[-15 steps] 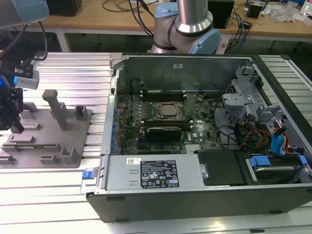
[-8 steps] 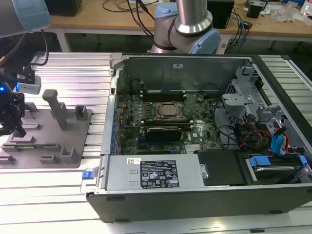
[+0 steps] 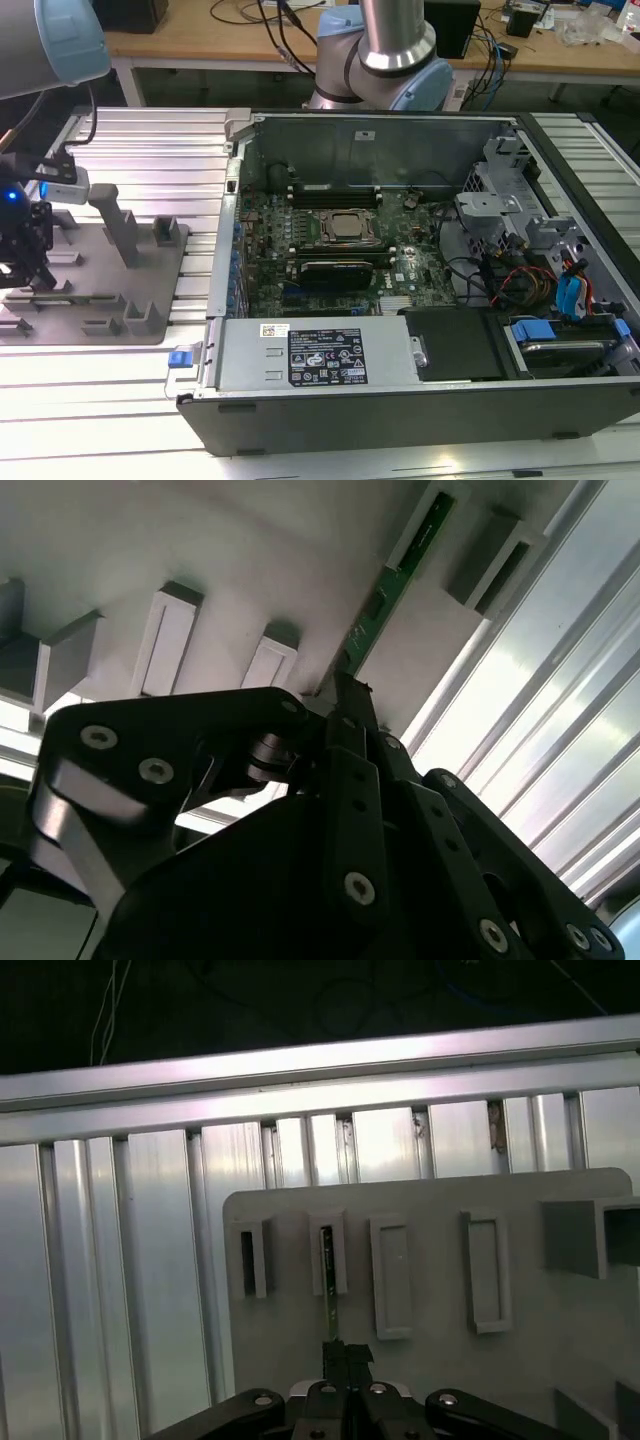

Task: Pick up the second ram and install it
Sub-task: 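Pick up the second ram and move it above second insertion slot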

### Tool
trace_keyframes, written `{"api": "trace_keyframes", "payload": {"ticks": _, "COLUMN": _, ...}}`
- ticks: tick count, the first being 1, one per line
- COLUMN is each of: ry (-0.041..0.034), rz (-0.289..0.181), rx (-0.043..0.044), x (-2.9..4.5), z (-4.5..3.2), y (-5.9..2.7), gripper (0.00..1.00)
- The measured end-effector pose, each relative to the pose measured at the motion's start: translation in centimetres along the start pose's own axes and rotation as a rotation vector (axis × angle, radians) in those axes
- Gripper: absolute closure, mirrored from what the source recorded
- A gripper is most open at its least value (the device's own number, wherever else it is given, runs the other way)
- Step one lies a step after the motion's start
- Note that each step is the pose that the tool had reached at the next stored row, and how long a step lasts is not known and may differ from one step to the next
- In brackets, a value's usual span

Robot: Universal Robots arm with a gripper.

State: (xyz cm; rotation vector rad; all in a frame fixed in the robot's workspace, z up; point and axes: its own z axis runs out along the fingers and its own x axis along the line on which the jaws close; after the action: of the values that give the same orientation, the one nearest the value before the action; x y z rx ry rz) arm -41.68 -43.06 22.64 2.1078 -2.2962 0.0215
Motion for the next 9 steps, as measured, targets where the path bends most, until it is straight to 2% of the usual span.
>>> {"api": "trace_keyframes", "payload": {"ticks": 6, "ry": 0.0, "rz": -0.005, "rx": 0.0002, "x": 0.04, "z": 0.08, "y": -0.01, "gripper": 0.92}}
{"api": "trace_keyframes", "payload": {"ticks": 7, "ry": 0.0, "rz": -0.005, "rx": 0.0002, "x": 0.04, "z": 0.08, "y": -0.01, "gripper": 0.79}}
{"api": "trace_keyframes", "payload": {"ticks": 8, "ry": 0.0, "rz": -0.006, "rx": 0.0002, "x": 0.04, "z": 0.08, "y": -0.01, "gripper": 0.79}}
{"api": "trace_keyframes", "payload": {"ticks": 9, "ry": 0.0, "rz": -0.006, "rx": 0.0002, "x": 0.04, "z": 0.08, "y": -0.01, "gripper": 0.72}}
